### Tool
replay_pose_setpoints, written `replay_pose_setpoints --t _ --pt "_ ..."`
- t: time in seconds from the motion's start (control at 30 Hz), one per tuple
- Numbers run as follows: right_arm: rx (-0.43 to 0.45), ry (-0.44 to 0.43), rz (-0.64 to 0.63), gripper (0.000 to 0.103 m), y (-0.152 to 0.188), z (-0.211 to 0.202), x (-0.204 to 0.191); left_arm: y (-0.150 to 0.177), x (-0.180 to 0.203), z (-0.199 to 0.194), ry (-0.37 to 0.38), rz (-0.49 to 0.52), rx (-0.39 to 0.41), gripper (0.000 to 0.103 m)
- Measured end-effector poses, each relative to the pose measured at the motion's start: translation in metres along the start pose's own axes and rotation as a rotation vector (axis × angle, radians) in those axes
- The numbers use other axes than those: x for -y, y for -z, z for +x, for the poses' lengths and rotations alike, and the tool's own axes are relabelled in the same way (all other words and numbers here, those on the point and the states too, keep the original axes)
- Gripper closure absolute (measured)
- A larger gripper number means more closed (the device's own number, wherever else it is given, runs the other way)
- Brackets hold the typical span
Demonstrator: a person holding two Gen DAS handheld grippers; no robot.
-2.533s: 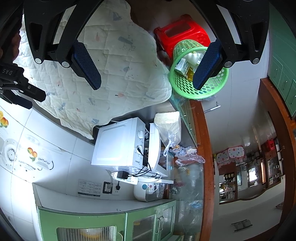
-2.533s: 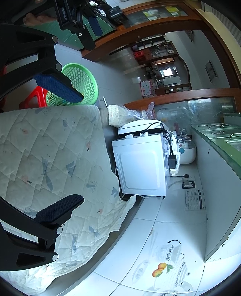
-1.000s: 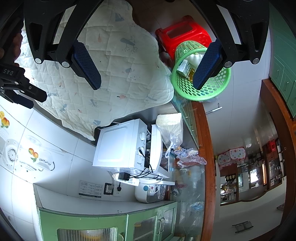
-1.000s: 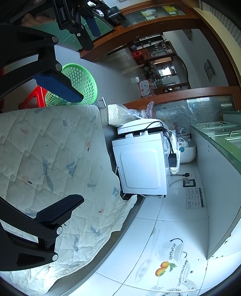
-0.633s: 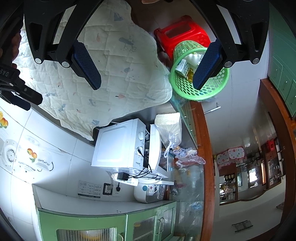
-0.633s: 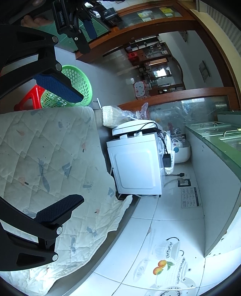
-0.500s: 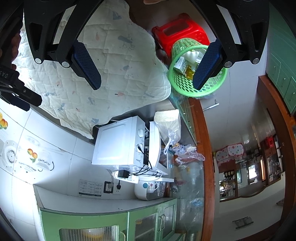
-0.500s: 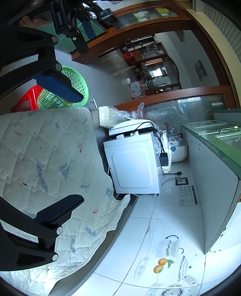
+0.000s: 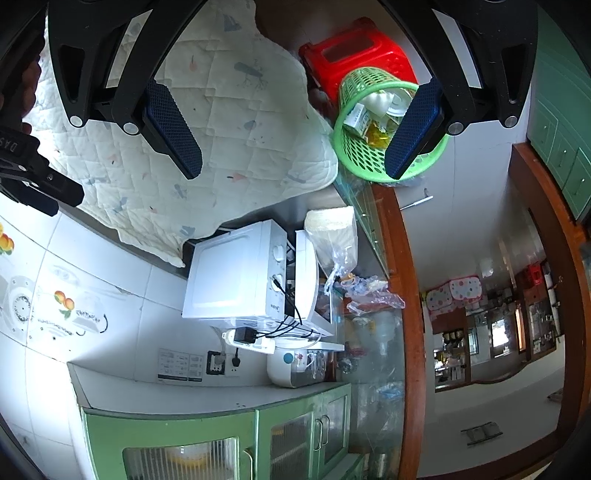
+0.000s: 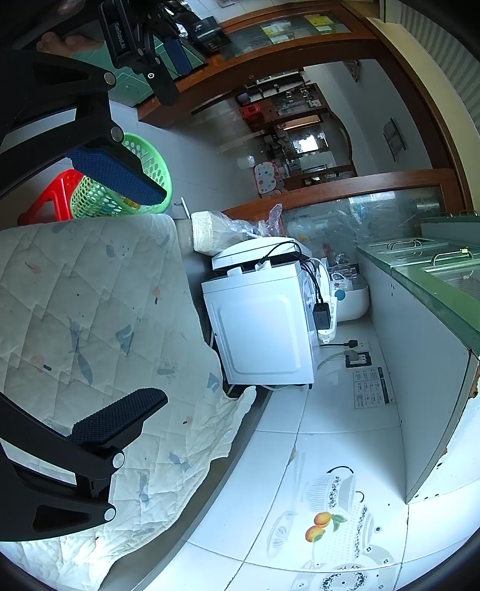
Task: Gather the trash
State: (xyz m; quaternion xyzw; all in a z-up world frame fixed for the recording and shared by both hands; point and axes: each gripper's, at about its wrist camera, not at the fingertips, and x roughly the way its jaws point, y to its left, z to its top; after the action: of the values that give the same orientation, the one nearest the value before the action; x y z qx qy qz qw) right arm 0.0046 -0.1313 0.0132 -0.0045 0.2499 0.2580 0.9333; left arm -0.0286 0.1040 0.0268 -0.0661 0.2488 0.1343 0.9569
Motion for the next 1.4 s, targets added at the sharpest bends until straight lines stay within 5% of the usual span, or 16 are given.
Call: replay_pose_setpoints --t 1.4 --pt "0.019 0.003 0.012 0.007 -0.0031 -0.0031 0.0036 -0.0004 0.0049 0.0012 0.028 0.017 -0.011 0.005"
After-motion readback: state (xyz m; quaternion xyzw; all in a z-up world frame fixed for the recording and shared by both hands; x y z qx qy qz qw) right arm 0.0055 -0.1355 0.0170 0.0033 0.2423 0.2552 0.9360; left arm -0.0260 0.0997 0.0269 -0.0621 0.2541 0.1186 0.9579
